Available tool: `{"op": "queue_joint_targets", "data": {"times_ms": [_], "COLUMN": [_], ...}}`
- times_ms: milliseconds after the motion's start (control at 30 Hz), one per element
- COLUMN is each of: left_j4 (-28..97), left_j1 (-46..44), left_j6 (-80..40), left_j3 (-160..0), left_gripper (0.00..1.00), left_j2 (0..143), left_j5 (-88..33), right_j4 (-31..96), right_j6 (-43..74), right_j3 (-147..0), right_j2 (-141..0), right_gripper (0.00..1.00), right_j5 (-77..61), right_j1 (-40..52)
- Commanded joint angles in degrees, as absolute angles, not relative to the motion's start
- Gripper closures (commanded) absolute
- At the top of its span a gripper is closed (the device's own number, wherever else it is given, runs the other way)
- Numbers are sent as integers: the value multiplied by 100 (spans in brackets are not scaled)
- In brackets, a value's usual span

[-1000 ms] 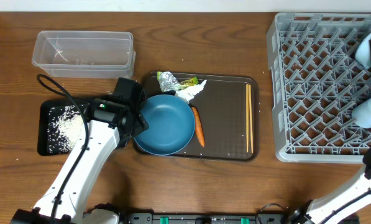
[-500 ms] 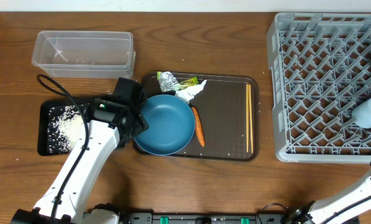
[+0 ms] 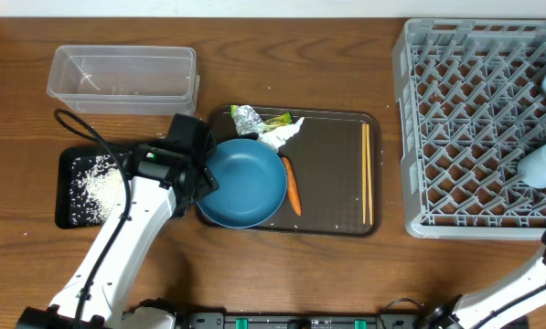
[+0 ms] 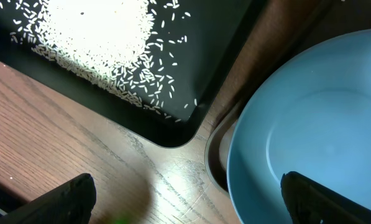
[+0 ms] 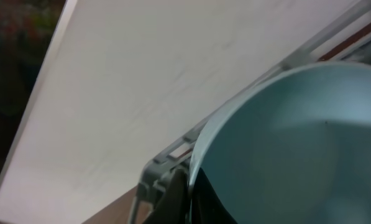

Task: Sort waste into correct bins and load items into the dishwasher rack
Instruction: 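Lower the light-blue bowl upright into the dish rack slots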

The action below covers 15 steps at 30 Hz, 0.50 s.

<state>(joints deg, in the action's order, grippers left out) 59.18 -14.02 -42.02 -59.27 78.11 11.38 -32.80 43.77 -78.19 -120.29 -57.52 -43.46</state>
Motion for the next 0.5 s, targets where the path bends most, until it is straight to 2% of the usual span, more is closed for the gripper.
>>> {"op": "queue_joint_targets", "data": {"times_ms": [0, 367, 467], "left_j4": [5942, 5942, 5942], "left_j1": [-1378, -1378, -1378], "left_j6": [-4252, -4252, -4252], "left_j3": [-6034, -6034, -6034], "left_gripper": [2, 2, 2], "left_j2": [7741, 7741, 7741], "left_j5": [1251, 1251, 1251], "right_j4": [-3306, -2709, -2628], "right_j6": [4539, 4145, 4147], "right_j3": [-7830, -7830, -7830], "right_j2": [-12073, -12079, -12079], "right_gripper": [97, 97, 93], "right_j5": [-5874, -5741, -5743], "right_j1": [-4066, -4191, -4303]}}
